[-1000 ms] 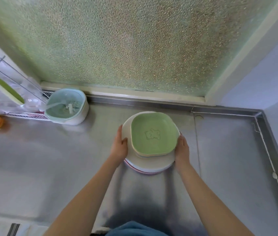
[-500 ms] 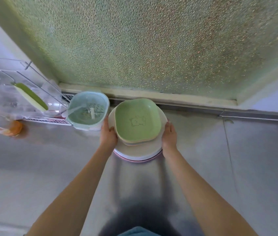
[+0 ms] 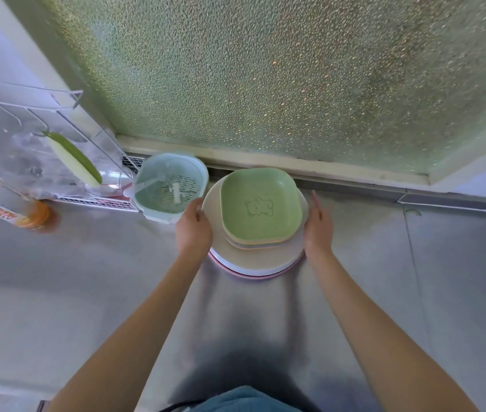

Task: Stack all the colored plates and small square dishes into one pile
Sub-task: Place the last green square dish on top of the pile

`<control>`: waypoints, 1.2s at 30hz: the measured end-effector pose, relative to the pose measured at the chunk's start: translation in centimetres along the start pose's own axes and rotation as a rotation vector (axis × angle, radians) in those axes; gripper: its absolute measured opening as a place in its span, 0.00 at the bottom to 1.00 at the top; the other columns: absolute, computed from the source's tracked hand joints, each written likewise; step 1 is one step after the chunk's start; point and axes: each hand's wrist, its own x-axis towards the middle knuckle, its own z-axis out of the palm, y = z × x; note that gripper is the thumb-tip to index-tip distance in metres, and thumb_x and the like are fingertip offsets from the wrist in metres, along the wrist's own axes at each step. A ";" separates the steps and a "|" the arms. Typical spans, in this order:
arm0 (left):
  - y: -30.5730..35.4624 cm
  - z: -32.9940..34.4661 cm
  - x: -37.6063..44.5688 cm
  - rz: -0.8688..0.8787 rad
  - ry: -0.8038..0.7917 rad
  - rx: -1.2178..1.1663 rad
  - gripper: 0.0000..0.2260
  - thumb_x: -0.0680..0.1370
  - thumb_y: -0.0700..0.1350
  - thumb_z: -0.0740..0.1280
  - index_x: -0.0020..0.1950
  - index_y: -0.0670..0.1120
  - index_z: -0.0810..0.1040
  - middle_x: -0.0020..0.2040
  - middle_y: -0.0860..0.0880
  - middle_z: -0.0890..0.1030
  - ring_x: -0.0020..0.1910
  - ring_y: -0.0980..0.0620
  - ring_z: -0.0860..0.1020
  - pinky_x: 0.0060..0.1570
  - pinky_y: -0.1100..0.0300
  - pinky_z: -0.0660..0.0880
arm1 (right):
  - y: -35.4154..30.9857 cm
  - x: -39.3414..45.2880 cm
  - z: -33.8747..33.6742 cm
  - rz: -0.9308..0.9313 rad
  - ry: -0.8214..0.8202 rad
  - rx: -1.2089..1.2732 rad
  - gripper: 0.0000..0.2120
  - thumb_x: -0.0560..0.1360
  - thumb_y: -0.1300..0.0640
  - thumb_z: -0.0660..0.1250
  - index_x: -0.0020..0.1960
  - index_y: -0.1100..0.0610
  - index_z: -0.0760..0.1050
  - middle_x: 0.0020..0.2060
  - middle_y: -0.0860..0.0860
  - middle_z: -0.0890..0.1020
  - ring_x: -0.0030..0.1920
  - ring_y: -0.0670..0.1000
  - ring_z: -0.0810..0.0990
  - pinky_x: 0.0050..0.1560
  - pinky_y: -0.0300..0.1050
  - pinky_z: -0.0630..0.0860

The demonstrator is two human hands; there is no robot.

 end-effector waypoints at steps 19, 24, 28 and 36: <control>2.8 1.4 0.9 0.040 0.012 -0.339 0.20 0.82 0.51 0.50 0.70 0.46 0.70 0.69 0.47 0.73 0.69 0.49 0.70 0.66 0.60 0.62 | -3.7 -2.7 1.0 0.000 0.091 0.085 0.08 0.76 0.58 0.58 0.43 0.61 0.74 0.37 0.50 0.75 0.41 0.49 0.72 0.41 0.43 0.68; 2.3 2.8 -1.4 0.039 -0.133 -0.401 0.21 0.81 0.51 0.50 0.74 0.51 0.63 0.73 0.55 0.66 0.71 0.59 0.62 0.71 0.61 0.56 | -4.4 -2.2 1.7 0.129 -0.261 0.229 0.14 0.78 0.52 0.56 0.52 0.53 0.79 0.47 0.51 0.82 0.46 0.49 0.80 0.46 0.41 0.75; 3.7 1.7 -0.3 -0.023 -0.296 -0.397 0.19 0.82 0.50 0.52 0.73 0.52 0.65 0.67 0.57 0.69 0.65 0.59 0.67 0.61 0.65 0.62 | -3.3 -2.7 1.6 0.086 -0.259 0.201 0.17 0.78 0.53 0.53 0.58 0.52 0.78 0.54 0.50 0.83 0.55 0.50 0.80 0.59 0.49 0.76; 4.3 1.4 -0.5 -0.025 -0.298 -0.429 0.18 0.82 0.51 0.51 0.71 0.58 0.67 0.70 0.56 0.69 0.67 0.56 0.68 0.69 0.58 0.64 | -4.7 -2.2 2.2 0.008 -0.217 -0.007 0.17 0.80 0.52 0.53 0.64 0.45 0.74 0.58 0.39 0.75 0.59 0.41 0.72 0.62 0.39 0.65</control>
